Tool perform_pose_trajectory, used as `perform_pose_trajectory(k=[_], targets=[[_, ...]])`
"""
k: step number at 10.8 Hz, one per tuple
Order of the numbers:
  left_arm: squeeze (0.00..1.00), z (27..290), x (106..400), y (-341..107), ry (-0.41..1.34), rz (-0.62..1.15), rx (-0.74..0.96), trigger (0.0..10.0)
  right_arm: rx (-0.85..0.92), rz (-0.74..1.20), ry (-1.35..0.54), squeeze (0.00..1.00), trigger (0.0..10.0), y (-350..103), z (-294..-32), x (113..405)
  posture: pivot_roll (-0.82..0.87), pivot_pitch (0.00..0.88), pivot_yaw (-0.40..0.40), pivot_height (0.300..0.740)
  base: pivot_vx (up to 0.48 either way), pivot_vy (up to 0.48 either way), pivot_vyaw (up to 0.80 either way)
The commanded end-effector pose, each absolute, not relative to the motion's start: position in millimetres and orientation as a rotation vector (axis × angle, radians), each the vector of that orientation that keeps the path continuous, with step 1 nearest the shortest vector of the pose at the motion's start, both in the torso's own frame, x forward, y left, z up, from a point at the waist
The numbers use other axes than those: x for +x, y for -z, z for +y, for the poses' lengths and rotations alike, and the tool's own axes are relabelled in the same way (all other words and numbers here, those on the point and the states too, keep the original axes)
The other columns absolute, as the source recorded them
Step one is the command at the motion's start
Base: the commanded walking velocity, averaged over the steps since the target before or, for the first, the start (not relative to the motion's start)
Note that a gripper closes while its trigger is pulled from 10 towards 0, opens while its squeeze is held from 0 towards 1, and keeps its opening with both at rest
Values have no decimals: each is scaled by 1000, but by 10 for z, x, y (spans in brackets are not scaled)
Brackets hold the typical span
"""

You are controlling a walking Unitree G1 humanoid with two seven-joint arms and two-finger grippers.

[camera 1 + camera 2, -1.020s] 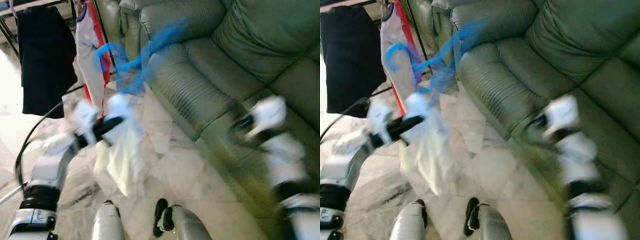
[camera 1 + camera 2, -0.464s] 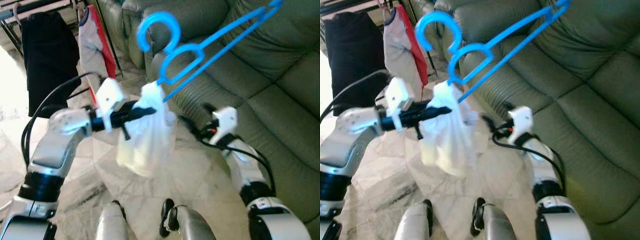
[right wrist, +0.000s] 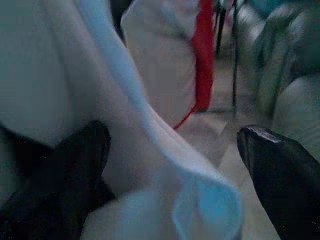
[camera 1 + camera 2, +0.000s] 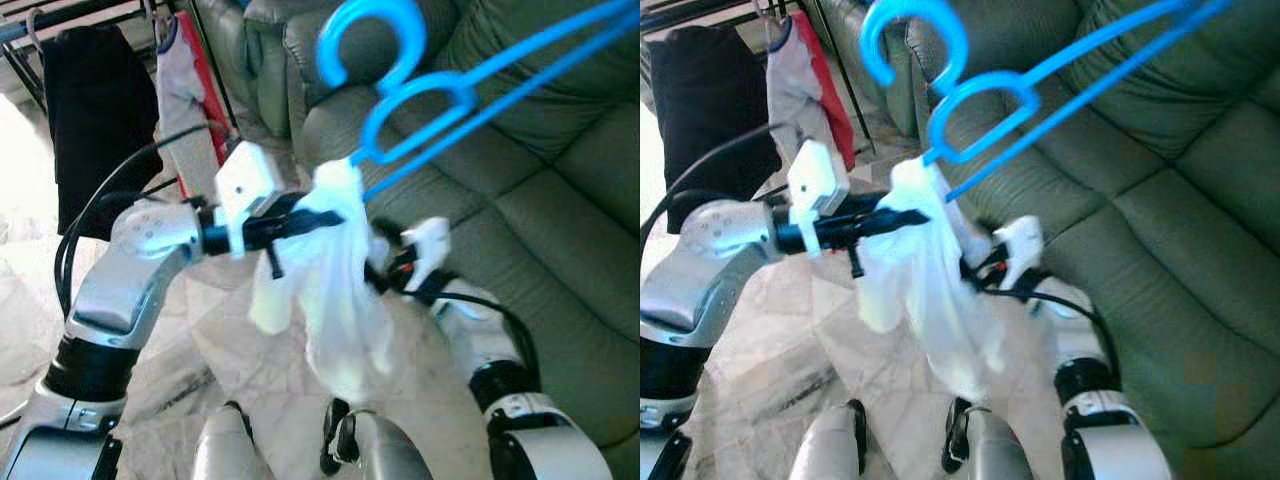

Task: Hang hanger

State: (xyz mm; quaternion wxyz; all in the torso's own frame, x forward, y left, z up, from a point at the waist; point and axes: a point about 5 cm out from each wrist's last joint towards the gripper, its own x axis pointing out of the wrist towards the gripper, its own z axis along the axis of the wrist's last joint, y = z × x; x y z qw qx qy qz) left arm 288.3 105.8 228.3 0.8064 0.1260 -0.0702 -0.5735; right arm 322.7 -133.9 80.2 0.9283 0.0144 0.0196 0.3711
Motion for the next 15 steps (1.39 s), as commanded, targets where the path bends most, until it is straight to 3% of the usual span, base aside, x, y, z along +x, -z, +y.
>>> perform_pose_trajectory(k=[1, 2, 3, 5, 6, 7, 8, 9, 11, 15], targets=[[0, 947, 2803, -2542, 1274, -264, 279, 0, 21, 149, -718, 0, 10000, -648, -1346, 3213, 138, 182, -48, 740, 0, 0, 0], [0, 899, 2776, -2609, 1285, -288, 271, 0, 61, 210, -649, 0, 7255, -572, -1359, 3227, 139, 181, -51, 740, 0, 0, 0], [0, 876, 2741, -2698, 1284, -320, 261, 0, 37, 302, -495, 0, 0, -457, -1467, 3243, 146, 184, -56, 740, 0, 0, 0], [0, 1013, 2793, -2722, 1218, -312, 271, 0, 15, 350, -240, 0, 0, -413, -1817, 3260, 146, 189, -63, 740, 0, 0, 0], [0, 1224, 2880, -2596, 1134, -248, 282, 0, -13, 244, -13, 0, 0, -593, -2206, 3315, 127, 195, -63, 740, 0, 0, 0], [0, 1425, 2940, -2413, 1063, -172, 267, 0, -17, 123, 96, 0, 0, -809, -2433, 3357, 114, 196, -61, 740, 0, 0, 0], [0, 1783, 2953, -2006, 958, -14, 260, 0, -39, -56, 217, 0, 0, -1183, -2730, 3404, 103, 199, -61, 740, 0, 0, 0], [0, 1969, 2914, -1770, 905, 74, 226, 0, -61, -153, 267, 0, 0, -1413, -2859, 3425, 87, 199, -70, 740, 0, 0, 0], [0, 2157, 2756, -1374, 859, 218, 143, 0, -119, -319, 291, 0, 0, -1898, -2962, 3513, 73, 195, -89, 740, 0, 0, 0], [0, 2080, 2639, -1270, 960, 234, 105, 0, -142, -341, 255, 0, 0, -2007, -2896, 3590, 67, 187, -106, 740, 0, 0, 0]])
